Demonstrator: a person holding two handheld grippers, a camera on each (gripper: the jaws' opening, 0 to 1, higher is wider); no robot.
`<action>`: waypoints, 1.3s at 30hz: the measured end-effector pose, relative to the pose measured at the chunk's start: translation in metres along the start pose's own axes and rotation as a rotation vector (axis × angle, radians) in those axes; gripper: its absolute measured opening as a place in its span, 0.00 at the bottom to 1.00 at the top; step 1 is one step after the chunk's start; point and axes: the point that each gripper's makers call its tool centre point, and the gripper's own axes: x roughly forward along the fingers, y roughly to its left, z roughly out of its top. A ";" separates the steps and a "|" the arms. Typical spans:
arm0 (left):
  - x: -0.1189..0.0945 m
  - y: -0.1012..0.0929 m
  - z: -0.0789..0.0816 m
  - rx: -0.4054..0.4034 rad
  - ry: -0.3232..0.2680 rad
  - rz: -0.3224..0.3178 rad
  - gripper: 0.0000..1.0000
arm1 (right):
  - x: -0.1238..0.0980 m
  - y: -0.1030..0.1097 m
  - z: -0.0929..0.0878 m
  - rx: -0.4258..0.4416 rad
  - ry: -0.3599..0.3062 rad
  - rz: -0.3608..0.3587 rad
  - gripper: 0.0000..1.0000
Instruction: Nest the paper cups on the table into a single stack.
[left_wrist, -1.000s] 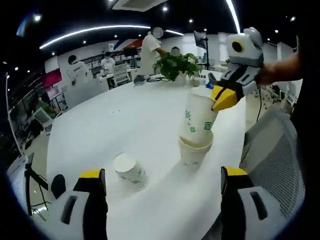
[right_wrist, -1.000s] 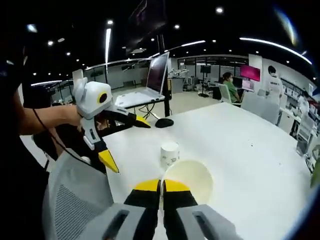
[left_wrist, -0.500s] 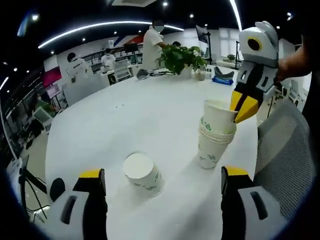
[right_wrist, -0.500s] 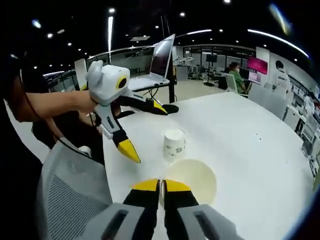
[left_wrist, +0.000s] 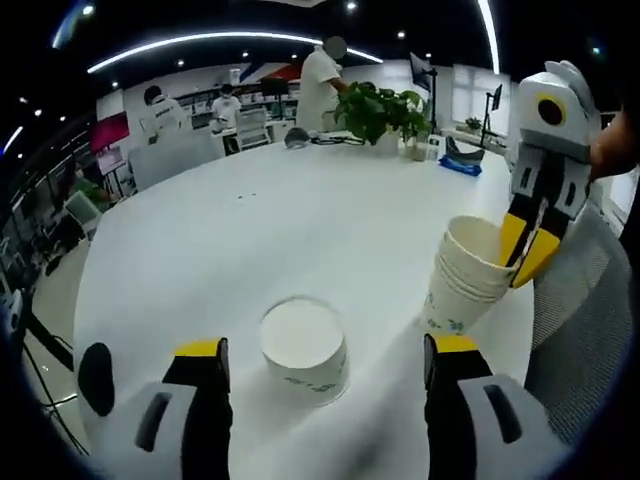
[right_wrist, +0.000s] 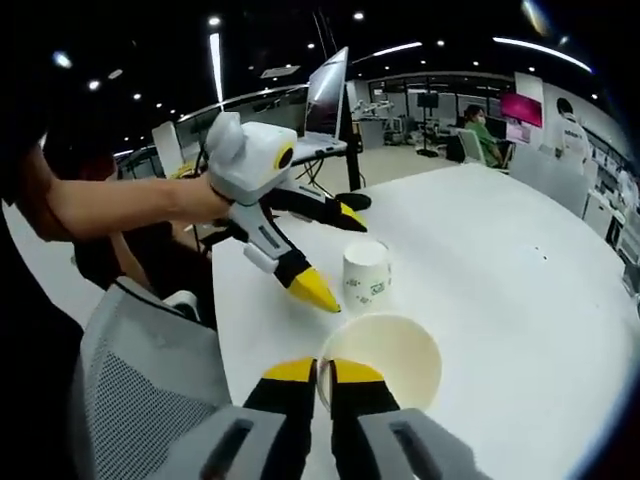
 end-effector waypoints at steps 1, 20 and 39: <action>0.002 0.002 -0.001 -0.005 0.002 -0.002 0.73 | 0.002 0.001 -0.001 0.005 0.003 0.004 0.02; 0.014 0.008 -0.002 -0.042 0.038 0.021 0.41 | -0.003 0.000 0.000 0.025 -0.033 -0.012 0.11; -0.027 0.007 0.046 -0.182 -0.092 0.065 0.36 | -0.047 -0.002 0.026 0.045 -0.205 -0.102 0.28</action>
